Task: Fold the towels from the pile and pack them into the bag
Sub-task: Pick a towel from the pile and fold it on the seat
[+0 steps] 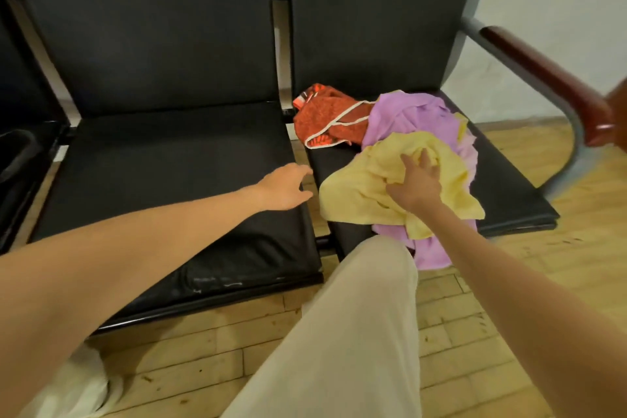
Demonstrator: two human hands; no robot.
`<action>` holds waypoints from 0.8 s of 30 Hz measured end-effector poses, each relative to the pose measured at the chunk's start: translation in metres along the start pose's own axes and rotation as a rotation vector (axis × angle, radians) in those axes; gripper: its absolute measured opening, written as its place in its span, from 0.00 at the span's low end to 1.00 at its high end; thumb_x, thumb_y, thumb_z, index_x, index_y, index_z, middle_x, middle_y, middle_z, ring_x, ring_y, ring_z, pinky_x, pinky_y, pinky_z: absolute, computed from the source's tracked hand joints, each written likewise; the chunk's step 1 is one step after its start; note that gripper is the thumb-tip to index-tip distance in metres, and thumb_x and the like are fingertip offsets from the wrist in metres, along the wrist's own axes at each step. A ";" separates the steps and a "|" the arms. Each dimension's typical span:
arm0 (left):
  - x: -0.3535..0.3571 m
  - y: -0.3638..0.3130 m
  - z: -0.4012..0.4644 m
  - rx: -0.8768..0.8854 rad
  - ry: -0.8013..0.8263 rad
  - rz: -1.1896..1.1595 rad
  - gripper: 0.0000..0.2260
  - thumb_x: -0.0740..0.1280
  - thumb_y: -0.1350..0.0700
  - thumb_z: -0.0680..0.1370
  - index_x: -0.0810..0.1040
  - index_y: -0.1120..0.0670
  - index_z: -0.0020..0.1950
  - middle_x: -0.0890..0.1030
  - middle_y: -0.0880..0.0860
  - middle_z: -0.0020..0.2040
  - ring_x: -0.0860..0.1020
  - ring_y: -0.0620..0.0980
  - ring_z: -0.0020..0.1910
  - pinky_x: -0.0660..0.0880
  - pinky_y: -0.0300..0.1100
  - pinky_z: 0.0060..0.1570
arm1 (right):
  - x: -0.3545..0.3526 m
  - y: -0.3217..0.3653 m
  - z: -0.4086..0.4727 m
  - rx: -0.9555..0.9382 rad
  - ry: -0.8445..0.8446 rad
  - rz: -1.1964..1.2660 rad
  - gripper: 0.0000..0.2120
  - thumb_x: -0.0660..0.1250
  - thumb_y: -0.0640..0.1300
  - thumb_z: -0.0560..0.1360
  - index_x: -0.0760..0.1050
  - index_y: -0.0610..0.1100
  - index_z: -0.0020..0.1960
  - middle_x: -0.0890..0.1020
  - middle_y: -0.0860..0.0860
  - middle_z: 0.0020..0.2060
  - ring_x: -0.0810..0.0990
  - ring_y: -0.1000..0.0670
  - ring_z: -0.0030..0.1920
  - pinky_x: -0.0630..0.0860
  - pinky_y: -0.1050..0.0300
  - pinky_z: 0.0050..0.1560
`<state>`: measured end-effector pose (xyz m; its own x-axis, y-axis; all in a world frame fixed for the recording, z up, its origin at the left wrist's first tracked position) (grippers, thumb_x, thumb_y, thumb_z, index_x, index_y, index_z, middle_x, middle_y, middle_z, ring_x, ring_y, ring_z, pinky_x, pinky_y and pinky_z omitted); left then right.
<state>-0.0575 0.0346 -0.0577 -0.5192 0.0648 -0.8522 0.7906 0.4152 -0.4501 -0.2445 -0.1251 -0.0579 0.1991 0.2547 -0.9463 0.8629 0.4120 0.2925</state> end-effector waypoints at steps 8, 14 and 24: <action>0.045 -0.041 0.055 0.014 0.011 -0.068 0.24 0.71 0.49 0.73 0.69 0.55 0.66 0.74 0.58 0.59 0.73 0.57 0.60 0.72 0.48 0.54 | 0.019 -0.027 0.012 0.057 -0.159 0.121 0.31 0.65 0.53 0.75 0.58 0.52 0.75 0.54 0.39 0.72 0.61 0.34 0.66 0.59 0.49 0.66; 0.057 -0.055 0.055 0.032 -0.068 -0.141 0.07 0.71 0.58 0.73 0.75 0.55 0.38 0.71 0.50 0.36 0.74 0.56 0.43 0.68 0.44 0.40 | 0.019 -0.037 0.011 0.043 -0.189 0.186 0.16 0.65 0.46 0.76 0.75 0.44 0.62 0.62 0.41 0.65 0.64 0.36 0.60 0.61 0.51 0.64; -0.029 -0.054 -0.041 -0.052 -0.474 -0.798 0.02 0.70 0.59 0.76 0.81 0.53 0.46 0.81 0.53 0.46 0.78 0.45 0.45 0.75 0.38 0.48 | -0.044 0.047 -0.046 -0.119 -0.530 0.884 0.06 0.64 0.44 0.76 0.67 0.45 0.50 0.71 0.49 0.49 0.69 0.51 0.50 0.66 0.60 0.51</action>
<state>-0.0986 0.0477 0.0023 -0.7074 -0.6301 -0.3202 0.2348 0.2178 -0.9473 -0.2342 -0.0770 0.0033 0.9425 0.1026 -0.3181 0.2638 0.3563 0.8964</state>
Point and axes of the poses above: each hand's wrist, its own z-axis towards the middle knuckle, its own x-axis out of the palm, y = z × x, the point moved 3 cm from there along z, towards the middle knuckle
